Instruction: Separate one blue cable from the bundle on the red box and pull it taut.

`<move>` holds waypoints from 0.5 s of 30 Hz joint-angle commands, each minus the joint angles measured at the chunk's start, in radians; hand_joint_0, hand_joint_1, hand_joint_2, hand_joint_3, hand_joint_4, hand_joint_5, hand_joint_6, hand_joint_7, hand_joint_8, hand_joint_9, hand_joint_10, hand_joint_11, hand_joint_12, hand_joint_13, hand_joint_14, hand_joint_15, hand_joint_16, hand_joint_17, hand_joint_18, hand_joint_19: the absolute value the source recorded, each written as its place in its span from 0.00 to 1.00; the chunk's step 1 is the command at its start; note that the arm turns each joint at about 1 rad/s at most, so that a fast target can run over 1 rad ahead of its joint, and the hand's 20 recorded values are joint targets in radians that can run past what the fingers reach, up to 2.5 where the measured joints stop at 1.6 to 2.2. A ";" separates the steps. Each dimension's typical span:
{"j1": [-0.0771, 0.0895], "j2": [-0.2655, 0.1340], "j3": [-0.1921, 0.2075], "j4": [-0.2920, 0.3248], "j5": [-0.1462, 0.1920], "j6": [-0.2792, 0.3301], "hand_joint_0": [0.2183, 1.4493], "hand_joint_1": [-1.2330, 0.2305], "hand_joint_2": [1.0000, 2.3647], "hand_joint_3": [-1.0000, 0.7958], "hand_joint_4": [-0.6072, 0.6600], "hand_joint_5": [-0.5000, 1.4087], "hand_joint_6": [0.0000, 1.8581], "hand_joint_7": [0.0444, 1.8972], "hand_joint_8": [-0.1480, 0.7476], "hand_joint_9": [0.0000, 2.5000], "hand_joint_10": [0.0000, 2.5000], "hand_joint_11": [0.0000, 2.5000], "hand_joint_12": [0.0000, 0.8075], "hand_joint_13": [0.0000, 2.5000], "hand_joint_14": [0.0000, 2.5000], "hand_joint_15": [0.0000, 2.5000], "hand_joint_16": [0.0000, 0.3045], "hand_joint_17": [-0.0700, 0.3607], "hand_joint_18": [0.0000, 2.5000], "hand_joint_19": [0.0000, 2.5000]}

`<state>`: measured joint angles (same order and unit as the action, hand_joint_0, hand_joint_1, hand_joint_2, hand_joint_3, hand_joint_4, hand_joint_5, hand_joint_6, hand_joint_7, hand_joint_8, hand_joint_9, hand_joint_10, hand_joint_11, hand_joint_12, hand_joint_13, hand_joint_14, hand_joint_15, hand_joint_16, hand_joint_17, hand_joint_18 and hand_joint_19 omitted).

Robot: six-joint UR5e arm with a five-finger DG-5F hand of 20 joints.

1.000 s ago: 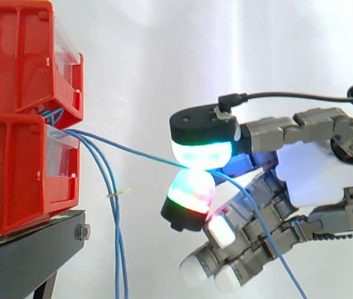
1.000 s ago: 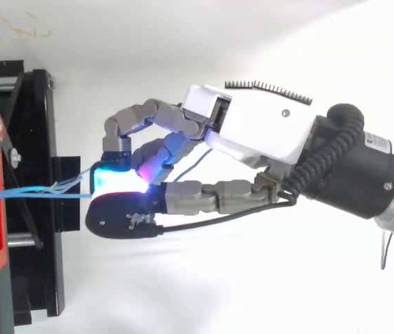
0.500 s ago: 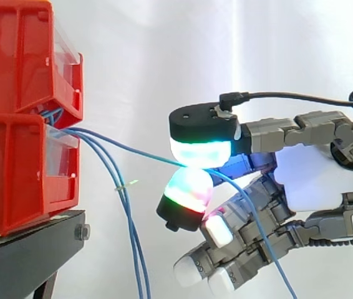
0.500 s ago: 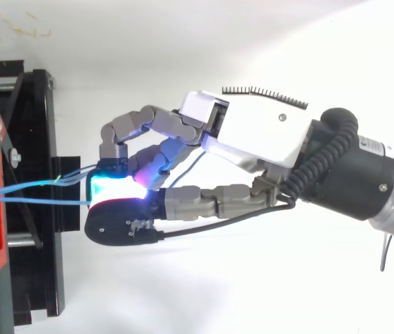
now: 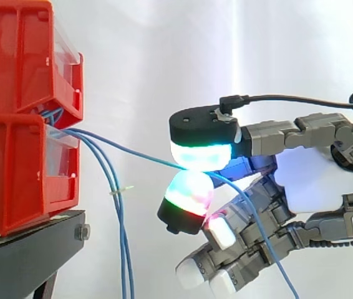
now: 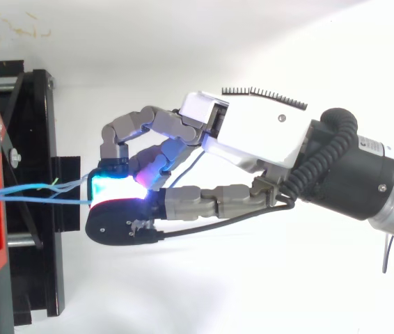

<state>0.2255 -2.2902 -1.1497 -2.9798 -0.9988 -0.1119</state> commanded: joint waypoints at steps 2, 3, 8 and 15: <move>0.000 0.001 0.001 -0.001 0.000 0.000 0.35 0.31 0.00 0.61 0.45 0.19 0.50 0.70 0.64 0.46 0.01 0.28 0.57 0.33 0.00 0.15 0.18 0.46 0.29 0.11; 0.000 0.000 0.001 -0.001 0.000 0.000 0.35 0.31 0.00 0.61 0.45 0.19 0.50 0.70 0.64 0.46 0.01 0.28 0.57 0.33 0.00 0.15 0.18 0.46 0.29 0.11; 0.000 0.000 -0.001 -0.001 0.000 0.000 0.34 0.31 0.01 0.61 0.45 0.19 0.50 0.70 0.65 0.46 0.01 0.28 0.57 0.33 0.00 0.15 0.19 0.46 0.29 0.11; 0.000 0.000 -0.001 -0.001 0.000 0.000 0.34 0.31 0.03 0.61 0.45 0.19 0.50 0.69 0.65 0.47 0.00 0.29 0.57 0.33 0.00 0.15 0.19 0.46 0.30 0.10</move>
<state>0.2255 -2.2900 -1.1500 -2.9805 -0.9986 -0.1120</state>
